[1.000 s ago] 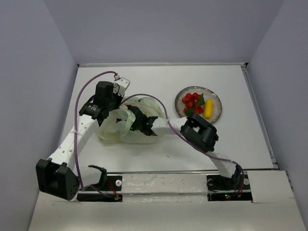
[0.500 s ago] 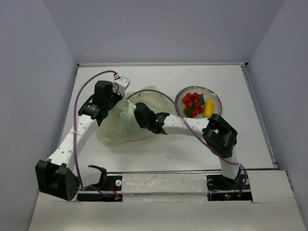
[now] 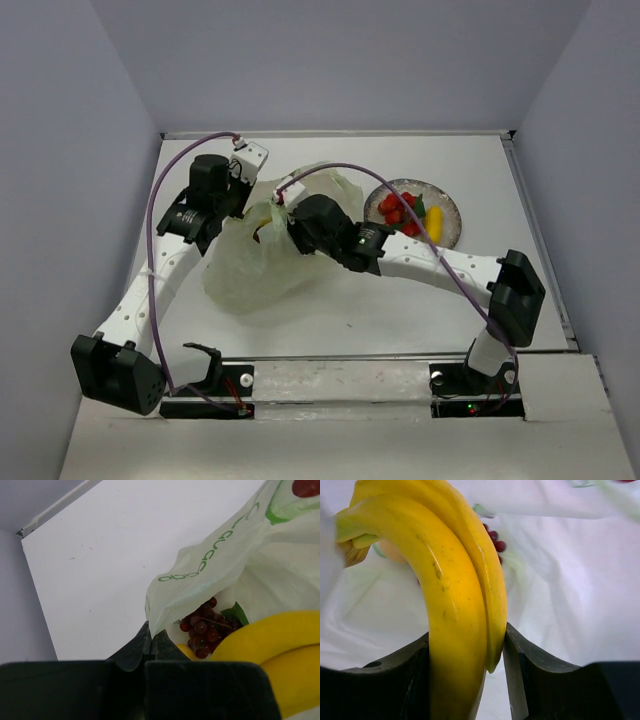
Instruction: Take the fake fruits out of the plastic bag
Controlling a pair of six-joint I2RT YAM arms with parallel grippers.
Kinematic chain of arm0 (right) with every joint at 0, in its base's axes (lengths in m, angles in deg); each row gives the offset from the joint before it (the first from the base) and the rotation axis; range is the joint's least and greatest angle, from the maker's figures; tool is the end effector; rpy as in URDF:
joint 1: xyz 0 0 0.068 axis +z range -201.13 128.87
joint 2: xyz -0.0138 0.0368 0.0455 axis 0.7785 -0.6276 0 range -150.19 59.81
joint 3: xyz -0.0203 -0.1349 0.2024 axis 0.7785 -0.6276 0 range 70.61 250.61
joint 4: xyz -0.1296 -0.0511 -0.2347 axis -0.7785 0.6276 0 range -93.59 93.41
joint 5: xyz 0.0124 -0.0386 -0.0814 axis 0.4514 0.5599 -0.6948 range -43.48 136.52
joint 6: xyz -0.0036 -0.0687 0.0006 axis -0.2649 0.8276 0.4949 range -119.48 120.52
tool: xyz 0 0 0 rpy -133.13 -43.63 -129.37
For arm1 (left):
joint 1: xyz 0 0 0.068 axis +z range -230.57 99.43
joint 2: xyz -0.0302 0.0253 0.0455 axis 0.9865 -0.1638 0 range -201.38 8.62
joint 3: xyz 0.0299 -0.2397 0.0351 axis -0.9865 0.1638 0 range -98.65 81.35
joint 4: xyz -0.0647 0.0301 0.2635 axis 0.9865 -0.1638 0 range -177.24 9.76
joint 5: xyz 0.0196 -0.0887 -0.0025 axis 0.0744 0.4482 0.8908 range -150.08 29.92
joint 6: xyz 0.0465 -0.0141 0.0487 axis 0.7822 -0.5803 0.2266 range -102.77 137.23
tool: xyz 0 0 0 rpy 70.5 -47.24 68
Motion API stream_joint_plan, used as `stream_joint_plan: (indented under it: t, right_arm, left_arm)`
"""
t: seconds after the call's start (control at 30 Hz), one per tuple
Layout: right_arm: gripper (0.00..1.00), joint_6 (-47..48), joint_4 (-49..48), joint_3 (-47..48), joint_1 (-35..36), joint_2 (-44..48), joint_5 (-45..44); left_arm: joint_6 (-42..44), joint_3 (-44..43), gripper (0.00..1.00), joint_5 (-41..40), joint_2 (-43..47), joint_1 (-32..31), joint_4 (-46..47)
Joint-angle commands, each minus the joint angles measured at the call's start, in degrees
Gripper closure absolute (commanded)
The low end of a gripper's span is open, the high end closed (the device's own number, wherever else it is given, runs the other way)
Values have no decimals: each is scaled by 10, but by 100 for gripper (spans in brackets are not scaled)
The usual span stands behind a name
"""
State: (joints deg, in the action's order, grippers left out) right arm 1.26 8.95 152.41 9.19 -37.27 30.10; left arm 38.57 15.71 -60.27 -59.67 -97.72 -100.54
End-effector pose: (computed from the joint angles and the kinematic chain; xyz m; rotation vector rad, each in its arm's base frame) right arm 0.2244 0.3618 0.2765 -0.8858 1.8528 0.3566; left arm 0.2986 -0.0919 0.3286 0.6477 1.8621 0.0511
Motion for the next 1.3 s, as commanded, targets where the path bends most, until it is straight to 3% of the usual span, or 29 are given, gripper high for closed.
stream_joint_plan:
  t: [0.0,0.17,0.27,0.4,0.67,0.77,0.87,1.0,1.03,1.1,1.17,1.27]
  right_arm:
    - [99,17,8,33,-5,32,-116]
    - [99,47,52,46,-45,6,-250]
    - [99,17,87,61,-79,-19,-238]
    - [99,1,89,75,-79,-6,-184]
    - [99,4,72,131,-79,115,74]
    - [99,-38,72,148,-92,136,94]
    - [99,-78,72,153,-98,141,65]
    - [99,-121,83,169,-113,145,-61]
    - [99,-145,92,174,-122,152,-134]
    - [99,-172,129,171,-158,164,-187]
    - [99,-208,144,117,-246,190,-219]
    - [99,-250,168,21,-392,203,-145]
  left_arm:
    - [14,-21,100,-15,17,3,-4]
    - [21,-16,100,-2,45,3,-4]
    - [20,-12,100,19,54,3,-9]
    - [21,-5,100,20,60,4,-11]
    - [9,-4,100,28,50,3,9]
    - [6,-9,100,28,43,3,11]
    - [8,-7,100,27,42,3,12]
    - [12,-4,100,26,45,3,10]
    - [14,-5,100,26,47,3,9]
    - [13,-4,100,26,49,3,10]
    - [11,-1,100,27,54,3,11]
    - [7,5,100,29,58,4,16]
